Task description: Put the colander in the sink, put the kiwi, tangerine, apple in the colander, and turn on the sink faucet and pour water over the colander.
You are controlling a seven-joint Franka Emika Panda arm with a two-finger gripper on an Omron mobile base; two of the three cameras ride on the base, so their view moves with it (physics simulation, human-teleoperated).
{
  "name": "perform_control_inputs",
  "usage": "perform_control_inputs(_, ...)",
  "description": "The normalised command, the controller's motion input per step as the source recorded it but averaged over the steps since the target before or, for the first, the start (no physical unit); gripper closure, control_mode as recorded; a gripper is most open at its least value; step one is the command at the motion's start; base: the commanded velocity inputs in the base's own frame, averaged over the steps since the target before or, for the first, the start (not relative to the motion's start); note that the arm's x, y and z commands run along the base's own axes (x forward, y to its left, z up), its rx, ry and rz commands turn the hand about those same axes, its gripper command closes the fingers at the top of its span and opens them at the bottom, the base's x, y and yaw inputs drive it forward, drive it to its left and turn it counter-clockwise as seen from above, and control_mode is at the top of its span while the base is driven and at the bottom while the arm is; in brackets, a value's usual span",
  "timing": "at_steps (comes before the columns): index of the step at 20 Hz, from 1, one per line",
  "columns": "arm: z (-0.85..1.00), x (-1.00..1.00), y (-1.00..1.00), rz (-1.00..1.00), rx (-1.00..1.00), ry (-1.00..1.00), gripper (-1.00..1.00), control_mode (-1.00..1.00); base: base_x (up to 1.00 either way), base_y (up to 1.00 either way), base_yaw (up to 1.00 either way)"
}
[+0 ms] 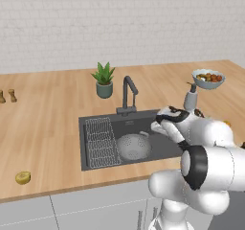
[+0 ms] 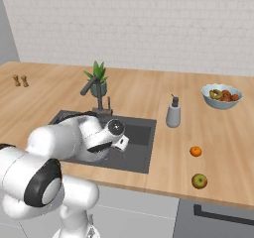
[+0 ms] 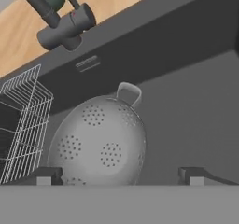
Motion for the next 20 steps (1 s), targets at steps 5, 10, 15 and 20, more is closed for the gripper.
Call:
perform_control_inputs(5,1.00,-0.21,-0.28,-0.09,-0.11,0.17,-1.00,-1.00,0.00,0.00,0.00)
perform_control_inputs(10,0.92,-0.18,-0.51,-0.11,-0.12,0.22,-1.00,-1.00,0.00,0.00,0.00)
perform_control_inputs(15,0.15,-0.06,-0.59,-0.11,-0.04,0.10,-1.00,-1.00,0.00,0.00,0.00)
perform_control_inputs(20,0.00,0.00,-0.70,-0.08,0.00,0.09,-1.00,-1.00,0.00,0.00,0.00)
